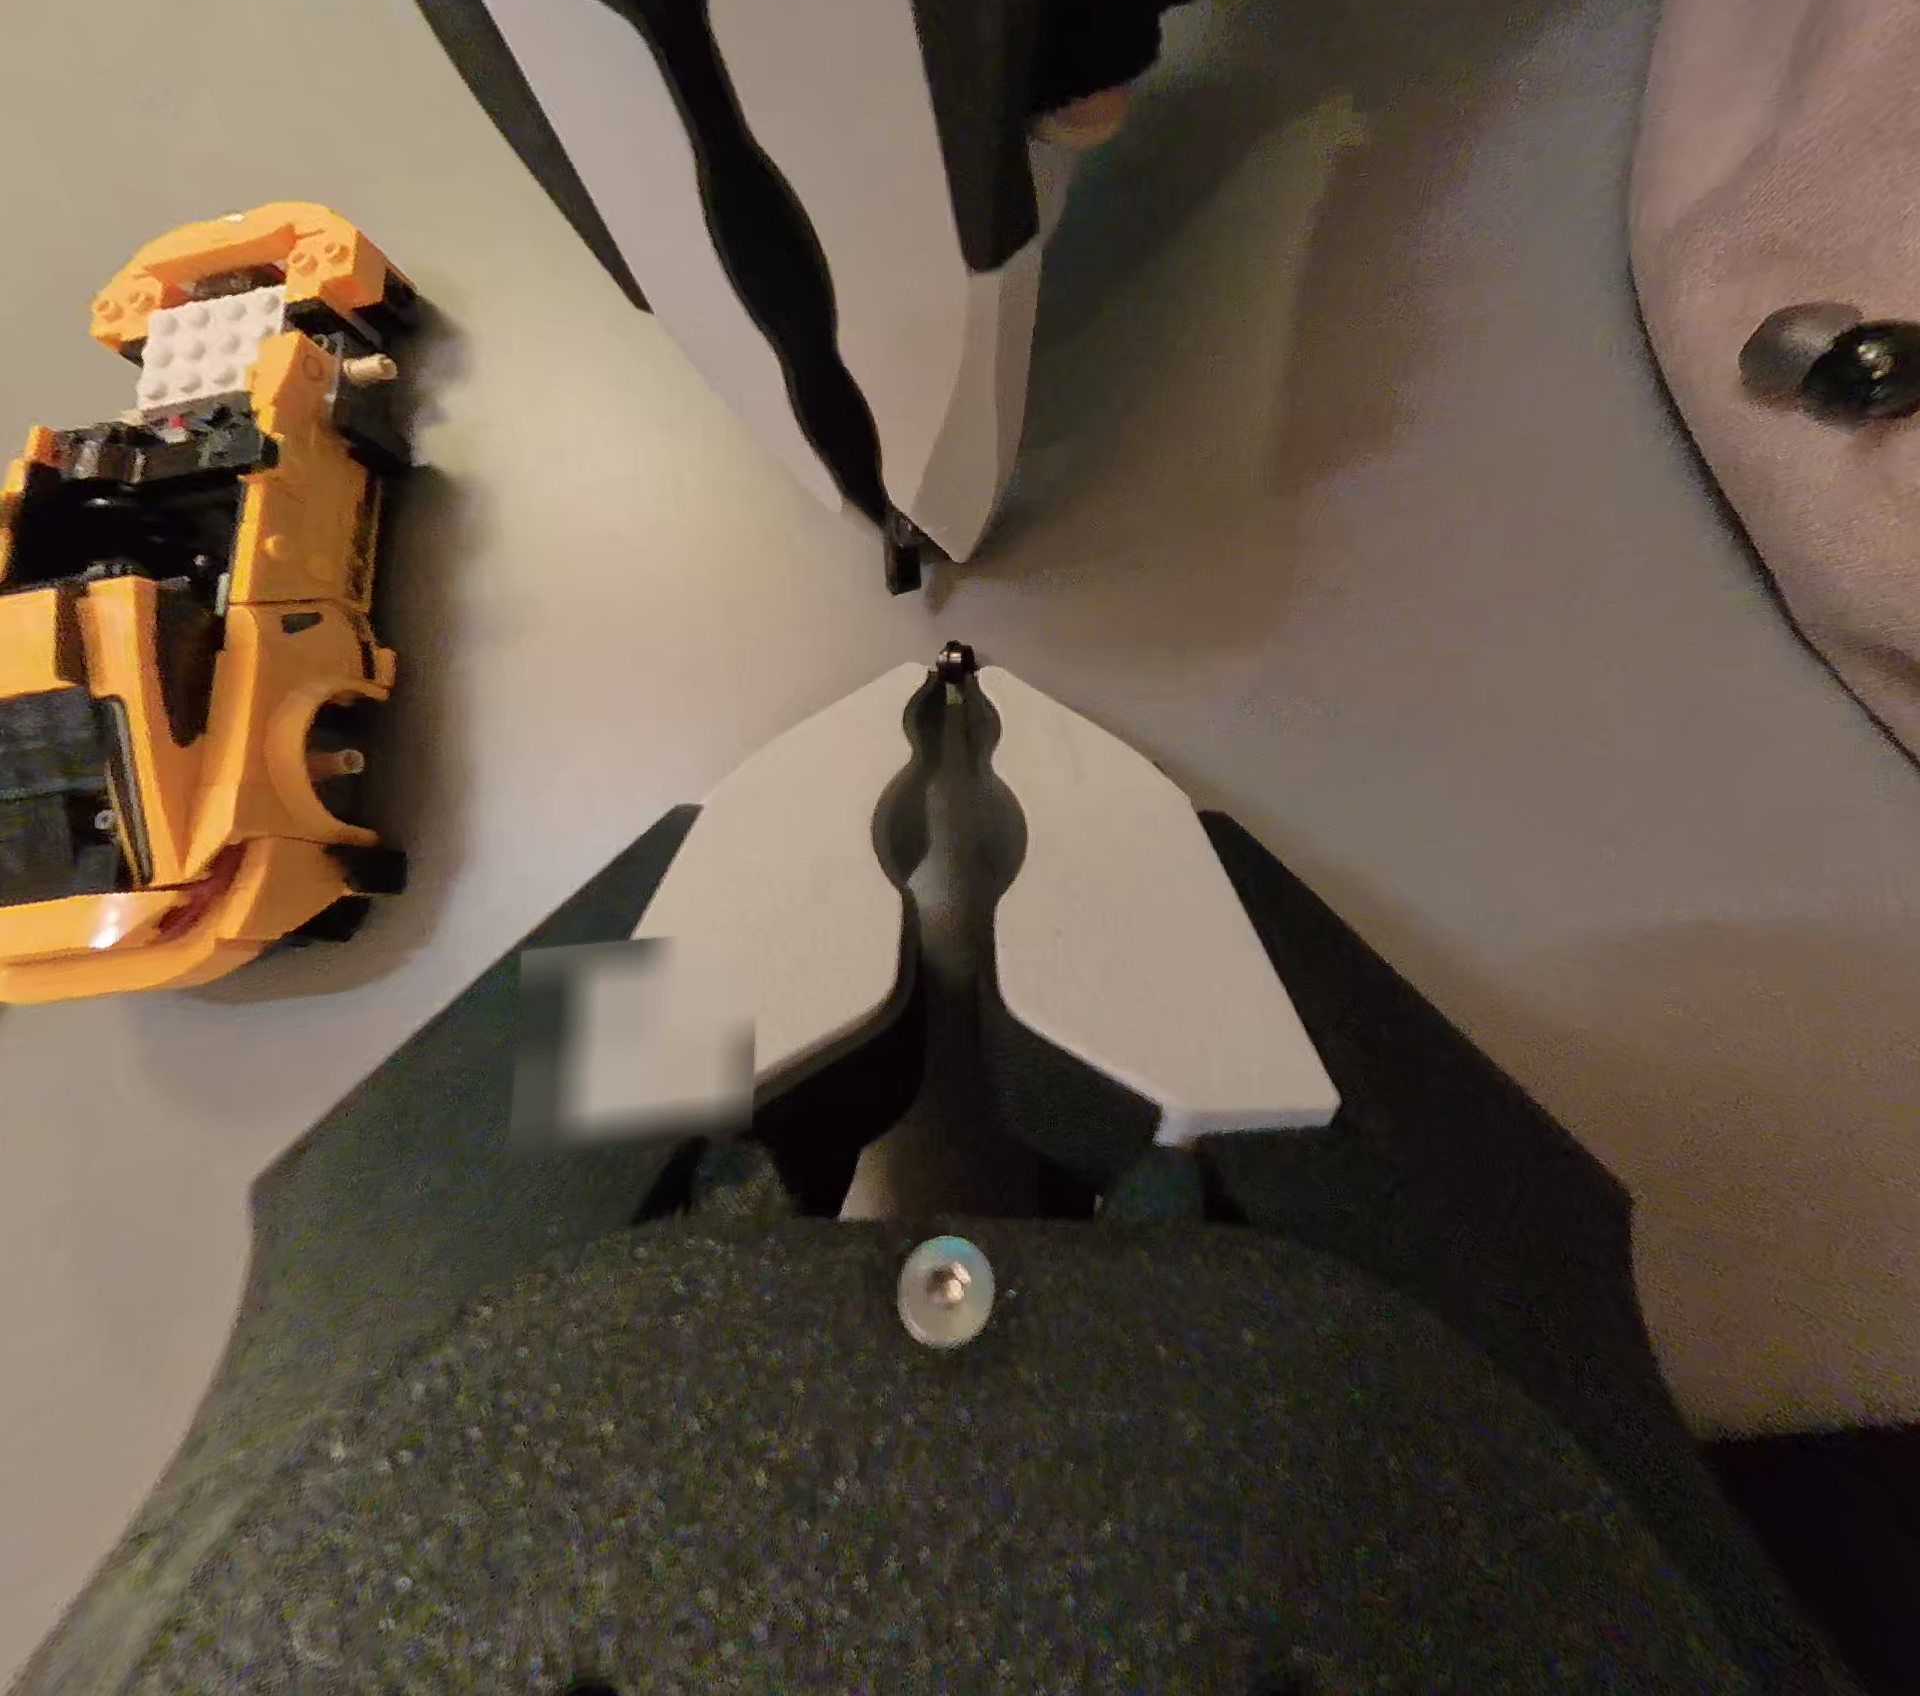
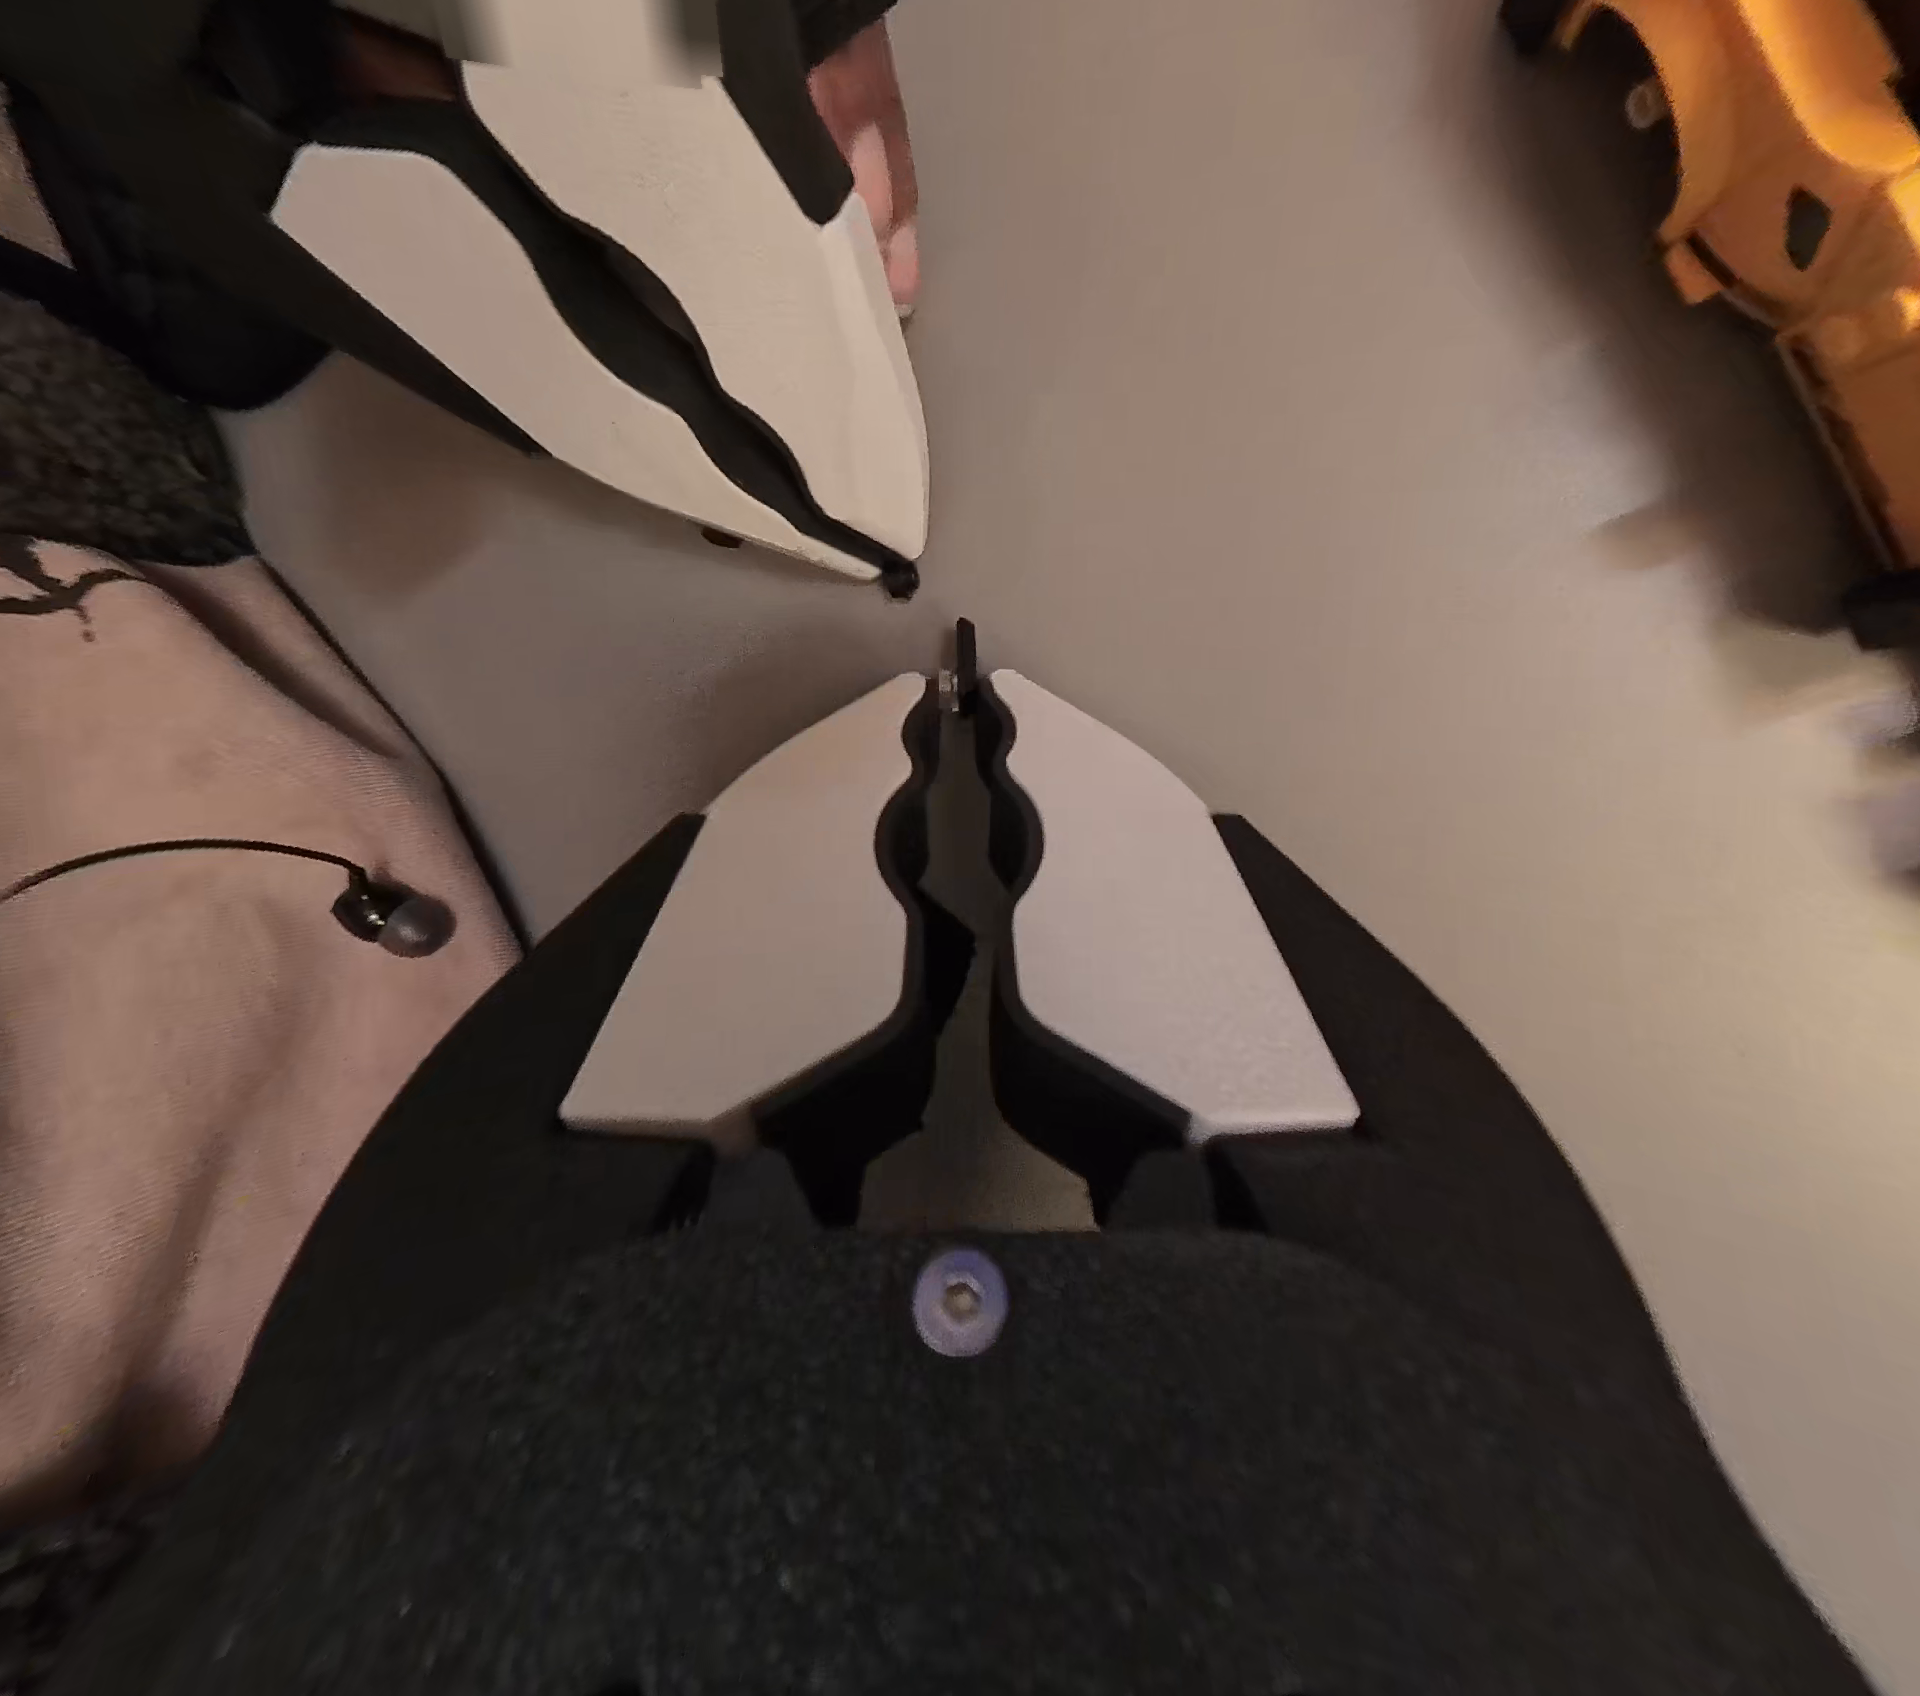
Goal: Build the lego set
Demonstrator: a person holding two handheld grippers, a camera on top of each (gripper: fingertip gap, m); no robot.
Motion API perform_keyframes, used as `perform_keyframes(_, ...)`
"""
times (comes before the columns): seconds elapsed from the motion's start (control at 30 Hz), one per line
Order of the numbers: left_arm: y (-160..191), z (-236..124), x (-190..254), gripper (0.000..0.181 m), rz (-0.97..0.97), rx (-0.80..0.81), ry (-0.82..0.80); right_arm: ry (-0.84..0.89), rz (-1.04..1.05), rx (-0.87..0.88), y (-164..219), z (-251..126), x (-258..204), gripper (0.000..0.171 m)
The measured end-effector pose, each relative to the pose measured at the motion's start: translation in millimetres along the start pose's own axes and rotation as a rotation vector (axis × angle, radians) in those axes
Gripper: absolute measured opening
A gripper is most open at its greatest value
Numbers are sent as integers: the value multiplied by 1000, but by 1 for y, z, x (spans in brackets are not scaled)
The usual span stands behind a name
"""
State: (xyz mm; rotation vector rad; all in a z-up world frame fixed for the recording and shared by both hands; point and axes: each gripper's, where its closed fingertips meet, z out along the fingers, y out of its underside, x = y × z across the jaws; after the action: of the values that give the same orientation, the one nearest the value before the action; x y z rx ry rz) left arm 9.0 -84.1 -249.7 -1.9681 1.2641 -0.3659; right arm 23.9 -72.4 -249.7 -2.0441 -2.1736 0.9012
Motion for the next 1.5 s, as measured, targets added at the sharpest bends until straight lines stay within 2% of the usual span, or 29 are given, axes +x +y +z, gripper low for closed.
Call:
perform_keyframes(0.2,-12,-6,-5,2,16,68,-43,-75,74,97,-3,0,-1,6)
perform_keyframes(0.37,-19,-9,-5,2,-23,113,-28,-80,3,197,-11,-3,-4,6)
perform_keyframes(0.7,-16,-7,-5,2,-113,103,20,-122,-18,239,-13,-3,-11,6)
perform_keyframes(1.03,-17,-12,-14,0,-203,116,17,-273,117,272,-15,-7,-14,6)
perform_keyframes(1.33,10,-54,-39,5,-229,4,-83,-303,101,269,-12,-11,-10,6)
perform_keyframes(1.5,37,-77,-20,5,-256,-128,-47,-304,82,247,-10,-12,-9,6)
